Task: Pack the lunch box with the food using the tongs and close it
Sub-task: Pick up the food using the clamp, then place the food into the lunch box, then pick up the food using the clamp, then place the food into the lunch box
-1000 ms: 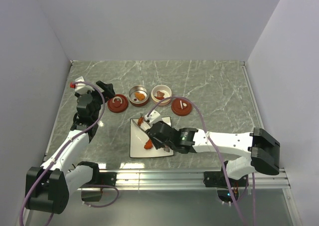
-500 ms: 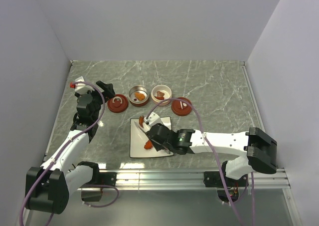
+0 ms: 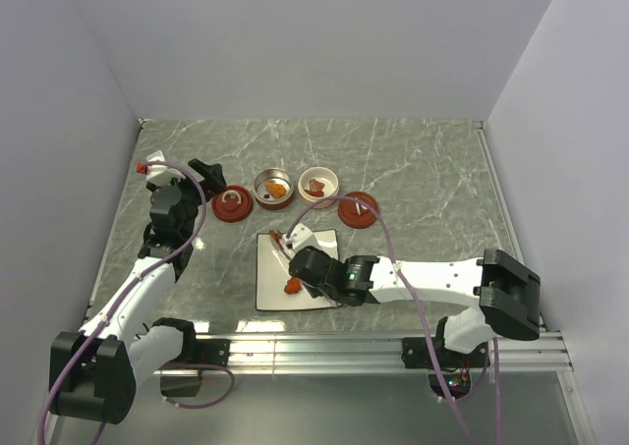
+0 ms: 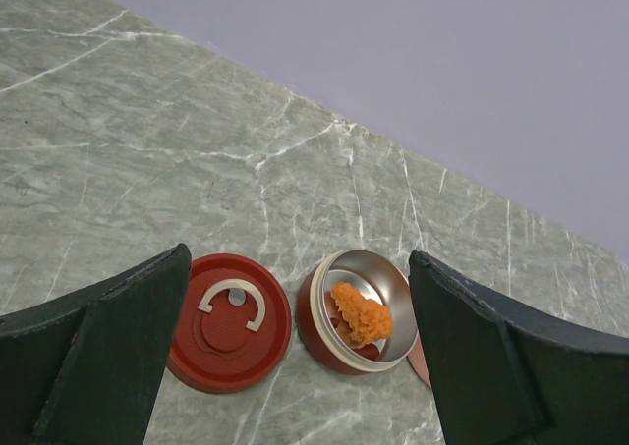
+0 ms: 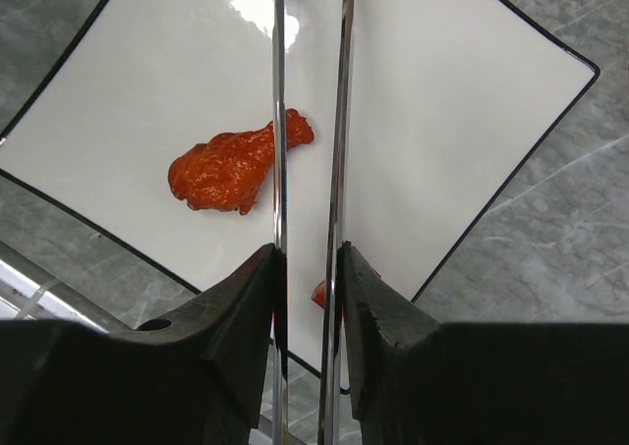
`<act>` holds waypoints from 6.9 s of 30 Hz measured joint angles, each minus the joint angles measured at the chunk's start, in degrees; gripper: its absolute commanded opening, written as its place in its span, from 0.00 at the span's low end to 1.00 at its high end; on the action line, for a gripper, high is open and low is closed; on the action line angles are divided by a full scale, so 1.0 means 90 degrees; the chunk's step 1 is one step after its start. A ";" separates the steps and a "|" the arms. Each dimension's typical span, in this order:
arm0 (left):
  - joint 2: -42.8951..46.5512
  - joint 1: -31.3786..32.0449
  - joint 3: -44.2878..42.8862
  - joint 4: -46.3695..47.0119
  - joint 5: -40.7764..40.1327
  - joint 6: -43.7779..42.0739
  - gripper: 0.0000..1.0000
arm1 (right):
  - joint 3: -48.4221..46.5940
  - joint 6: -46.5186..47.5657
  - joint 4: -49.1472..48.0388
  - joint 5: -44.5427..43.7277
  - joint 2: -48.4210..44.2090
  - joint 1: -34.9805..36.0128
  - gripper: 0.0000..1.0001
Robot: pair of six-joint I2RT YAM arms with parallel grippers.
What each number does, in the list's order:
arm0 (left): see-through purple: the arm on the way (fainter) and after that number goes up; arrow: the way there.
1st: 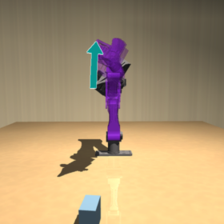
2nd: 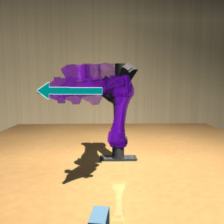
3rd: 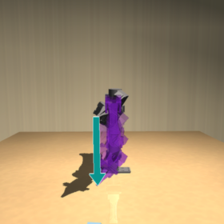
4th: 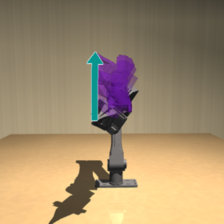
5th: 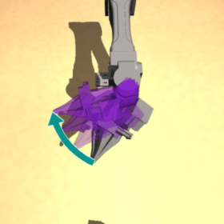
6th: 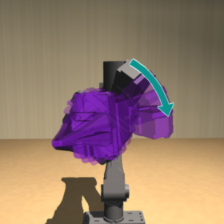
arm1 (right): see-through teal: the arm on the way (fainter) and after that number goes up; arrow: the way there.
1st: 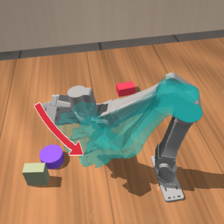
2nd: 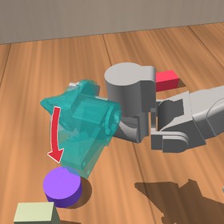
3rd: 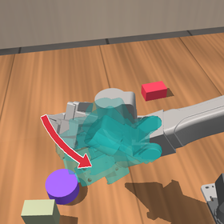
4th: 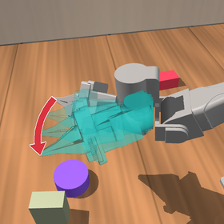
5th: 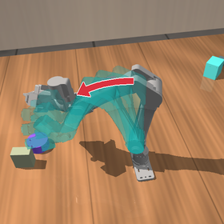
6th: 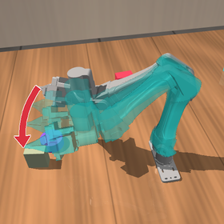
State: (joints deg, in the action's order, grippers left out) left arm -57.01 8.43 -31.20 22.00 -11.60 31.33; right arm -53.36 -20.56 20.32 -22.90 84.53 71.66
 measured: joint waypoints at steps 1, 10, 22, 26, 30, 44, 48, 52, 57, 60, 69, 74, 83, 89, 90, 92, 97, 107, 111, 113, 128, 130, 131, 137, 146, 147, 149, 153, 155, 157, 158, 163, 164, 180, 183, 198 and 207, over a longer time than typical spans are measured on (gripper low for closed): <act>0.0000 0.0000 0.0000 0.0002 0.0000 0.0002 0.99 | 0.0000 0.0002 0.0010 -0.0007 0.0027 0.0000 0.32; 0.0000 0.0000 0.0000 0.0000 0.0000 0.0000 0.99 | -0.0138 0.0124 0.0151 -0.0289 -0.0024 0.0010 0.30; 0.0000 0.0000 0.0000 0.0002 0.0000 0.0000 1.00 | -0.0576 0.0639 0.0265 -0.0699 -0.0522 -0.0092 0.30; -0.0002 0.0000 0.0000 0.0000 0.0000 0.0000 0.99 | -0.0731 0.0945 0.0214 -0.0648 -0.0520 -0.0398 0.30; -0.0002 0.0000 0.0000 0.0002 -0.0002 0.0000 0.99 | -0.0998 0.1270 0.0107 -0.0466 -0.0430 -0.0874 0.30; -0.0027 0.0000 0.0000 0.0005 -0.0002 0.0000 0.99 | -0.1991 0.2001 -0.0211 0.0369 0.0775 -0.1719 0.30; -0.0029 0.0000 0.0000 0.0007 0.0000 0.0000 0.99 | -0.2025 0.2062 -0.0209 0.0529 0.1001 -0.1773 0.30; -0.0075 0.0000 0.0000 0.0046 0.0000 0.0002 1.00 | -0.2072 0.2089 -0.0197 0.0634 0.1117 -0.1826 0.30; -0.0104 0.0000 0.0000 0.0053 -0.0002 0.0000 1.00 | -0.2266 0.2113 -0.0202 0.0716 0.1251 -0.1914 0.35; -0.0104 0.0000 0.0000 0.0053 -0.0002 0.0000 0.99 | -0.2399 0.2127 -0.0202 0.0738 0.1350 -0.1960 0.40; -0.0104 0.0000 0.0000 0.0090 -0.0002 0.0000 0.99 | -0.2455 0.2154 -0.0192 0.0770 0.1392 -0.1991 0.52; -0.0104 0.0000 0.0000 0.0090 -0.0002 0.0000 0.99 | -0.2455 0.2154 -0.0199 0.0770 0.1392 -0.1991 0.52; -0.0104 0.0000 0.0000 0.0090 -0.0002 0.0000 1.00 | -0.1943 0.2023 -0.0359 0.0806 0.0811 -0.1977 0.51; -0.0104 0.0000 0.0000 0.0090 -0.0007 0.0000 0.99 | -0.1197 0.1681 -0.0364 0.0590 -0.0226 -0.1605 0.51; -0.0104 0.0000 0.0000 0.0090 -0.0007 0.0000 0.99 | -0.1093 0.1586 -0.0357 0.0542 -0.0355 -0.1486 0.51; -0.0104 0.0000 0.0000 0.0090 -0.0007 0.0000 0.99 | -0.0877 0.1394 -0.0335 0.0430 -0.0580 -0.1214 0.51; -0.0104 0.0000 0.0000 0.0090 -0.0005 0.0000 1.00 | -0.0323 0.0792 0.0005 0.0124 -0.1066 -0.0510 0.51; -0.0104 0.0000 0.0000 0.0092 0.0024 0.0000 0.99 | 0.0340 -0.0896 0.1076 -0.0602 -0.2176 0.0911 0.50; -0.0104 0.0000 0.0000 0.0090 0.0029 0.0000 0.99 | 0.0493 -0.1569 0.1547 -0.0738 -0.2426 0.1392 0.49; -0.0104 0.0000 0.0000 0.0090 0.0032 0.0000 0.99 | 0.0493 -0.1904 0.1749 -0.0797 -0.2463 0.1634 0.49; -0.0104 0.0000 0.0000 0.0092 0.0073 0.0000 1.00 | 0.0493 -0.3004 0.2280 -0.0869 -0.2220 0.2334 0.49; -0.0100 0.0000 0.0000 0.0090 0.0090 0.0000 0.99 | 0.0493 -0.2994 0.2188 -0.0843 -0.2149 0.2334 0.49; -0.0097 0.0000 0.0000 0.0090 0.0092 0.0000 0.99 | 0.0493 -0.2992 0.2135 -0.0831 -0.2103 0.2336 0.49; -0.0063 0.0000 0.0000 0.0090 0.0095 0.0000 0.99 | 0.0493 -0.2941 0.1948 -0.0753 -0.1853 0.2344 0.49; 0.0022 0.0000 0.0000 0.0087 0.0095 0.0002 0.99 | 0.0389 -0.2973 0.2028 -0.0607 -0.1343 0.2344 0.51; 0.0024 0.0000 0.0000 0.0090 0.0095 0.0002 1.00 | 0.0330 -0.2992 0.2091 -0.0588 -0.1234 0.2344 0.51; 0.0027 0.0000 0.0000 0.0087 0.0095 0.0002 0.99 | 0.0233 -0.3021 0.2183 -0.0561 -0.1066 0.2344 0.51; 0.0029 0.0000 0.0000 0.0087 0.0095 0.0002 1.00 | 0.0131 -0.3092 0.2356 -0.0549 -0.0882 0.2344 0.47; 0.0029 0.0000 0.0000 0.0087 0.0095 0.0002 1.00 | 0.0131 -0.3106 0.2378 -0.0549 -0.0889 0.2344 0.40; 0.0034 0.0000 0.0000 0.0087 0.0092 0.0002 1.00 | 0.0131 -0.3113 0.2378 -0.0556 -0.0933 0.2344 0.37; 0.0034 -0.0002 0.0000 0.0087 0.0092 0.0002 0.99 | 0.0131 -0.3116 0.2380 -0.0568 -0.0981 0.2344 0.35; 0.0034 -0.0012 0.0000 0.0087 0.0092 0.0002 0.99 | 0.0131 -0.3113 0.2446 -0.0687 -0.1263 0.2344 0.33; 0.0034 -0.0012 0.0000 0.0087 0.0092 0.0002 0.99 | 0.0131 -0.3111 0.2460 -0.0721 -0.1290 0.2336 0.32; 0.0034 -0.0012 0.0000 0.0085 0.0090 0.0000 1.00 | 0.0134 -0.1664 0.1817 -0.0942 -0.1695 0.0707 0.31; 0.0034 -0.0012 0.0000 0.0085 0.0085 0.0000 1.00 | 0.0080 -0.1175 0.1574 -0.0920 -0.1712 0.0389 0.31; 0.0002 -0.0017 0.0000 0.0087 0.0044 0.0000 0.99 | -0.0702 0.0767 0.0369 0.0180 -0.0862 -0.1911 0.30; -0.0102 -0.0017 0.0000 0.0090 -0.0017 0.0000 0.99 | -0.0787 0.1260 0.0138 0.0826 -0.0464 -0.2693 0.30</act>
State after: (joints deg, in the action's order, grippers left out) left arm -57.93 8.27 -31.20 22.81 -11.75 31.33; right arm -60.45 -9.21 21.56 -15.46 80.36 47.42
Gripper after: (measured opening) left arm 0.995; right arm 0.403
